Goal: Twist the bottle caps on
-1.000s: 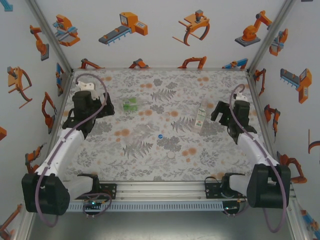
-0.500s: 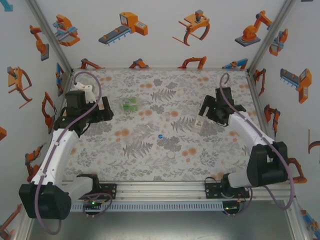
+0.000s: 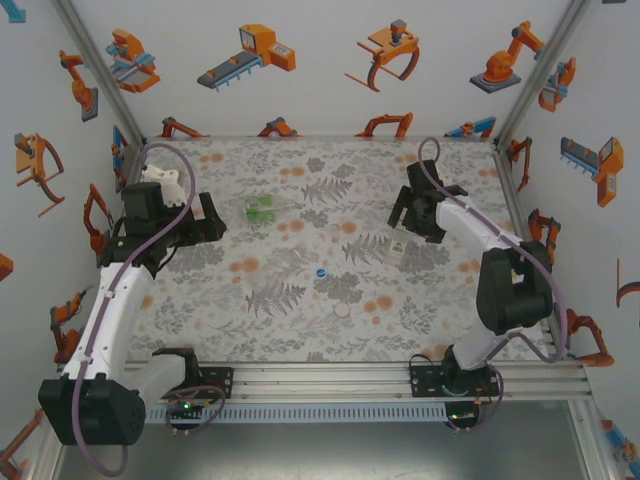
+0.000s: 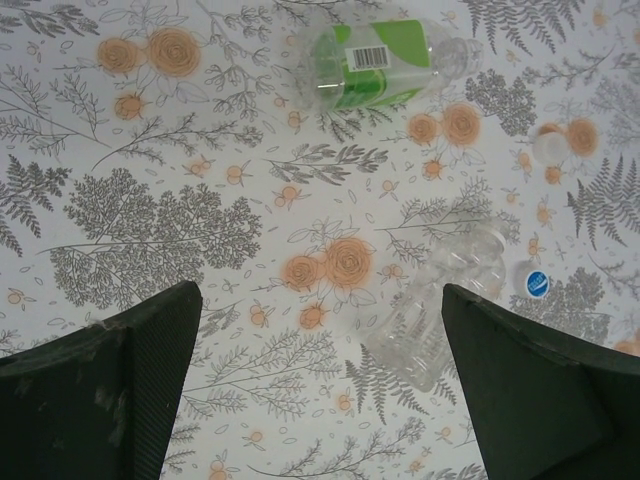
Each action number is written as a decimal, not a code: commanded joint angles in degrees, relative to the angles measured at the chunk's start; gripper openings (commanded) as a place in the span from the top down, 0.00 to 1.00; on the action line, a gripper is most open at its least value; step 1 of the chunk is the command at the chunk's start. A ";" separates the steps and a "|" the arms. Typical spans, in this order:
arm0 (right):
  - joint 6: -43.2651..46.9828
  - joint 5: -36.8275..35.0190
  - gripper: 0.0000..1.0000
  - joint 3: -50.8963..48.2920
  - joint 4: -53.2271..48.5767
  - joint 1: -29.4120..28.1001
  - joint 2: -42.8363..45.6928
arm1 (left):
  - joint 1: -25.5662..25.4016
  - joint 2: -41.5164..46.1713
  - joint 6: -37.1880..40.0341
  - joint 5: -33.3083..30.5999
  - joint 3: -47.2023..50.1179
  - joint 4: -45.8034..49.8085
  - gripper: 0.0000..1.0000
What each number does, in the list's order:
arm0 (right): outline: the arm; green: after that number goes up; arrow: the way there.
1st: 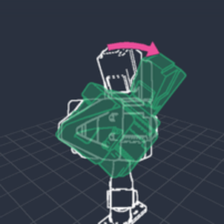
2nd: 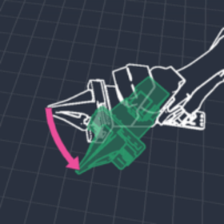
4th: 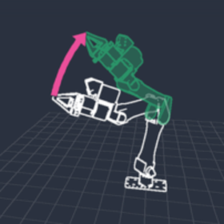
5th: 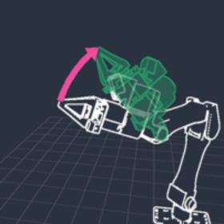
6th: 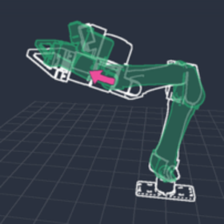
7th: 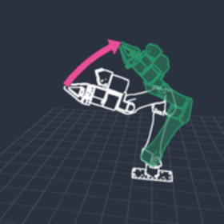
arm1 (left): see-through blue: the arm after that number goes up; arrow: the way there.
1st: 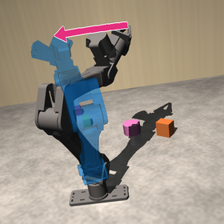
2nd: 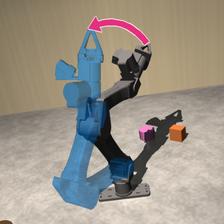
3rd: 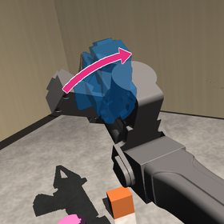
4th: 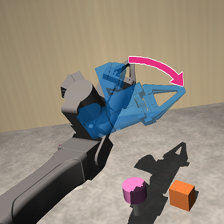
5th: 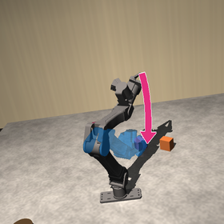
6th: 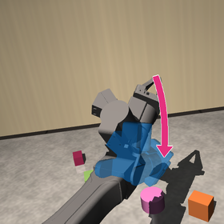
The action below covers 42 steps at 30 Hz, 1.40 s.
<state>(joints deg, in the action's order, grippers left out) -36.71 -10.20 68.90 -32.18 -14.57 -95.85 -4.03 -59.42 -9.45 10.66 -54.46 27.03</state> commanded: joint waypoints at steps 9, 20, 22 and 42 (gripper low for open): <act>-1.27 -2.12 0.18 5.39 -3.29 -1.68 -4.65 | 0.28 1.94 -1.80 4.39 0.60 0.92 0.02; -0.47 -4.30 0.17 7.96 -4.48 -1.95 -4.70 | -0.65 2.88 -2.98 6.81 1.28 1.36 0.02; 0.07 -4.41 0.17 8.37 -4.56 -1.88 -5.40 | -0.89 2.90 -3.58 6.75 1.53 0.86 0.03; 3.25 -0.97 0.20 7.60 0.41 -1.95 -13.07 | -2.80 -1.53 -1.81 2.10 0.60 1.74 0.03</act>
<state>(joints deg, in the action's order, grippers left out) -34.46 -11.42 75.92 -32.73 -16.01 -108.03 -6.42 -60.66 -12.38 13.85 -53.19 27.92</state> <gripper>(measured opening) 0.803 0.973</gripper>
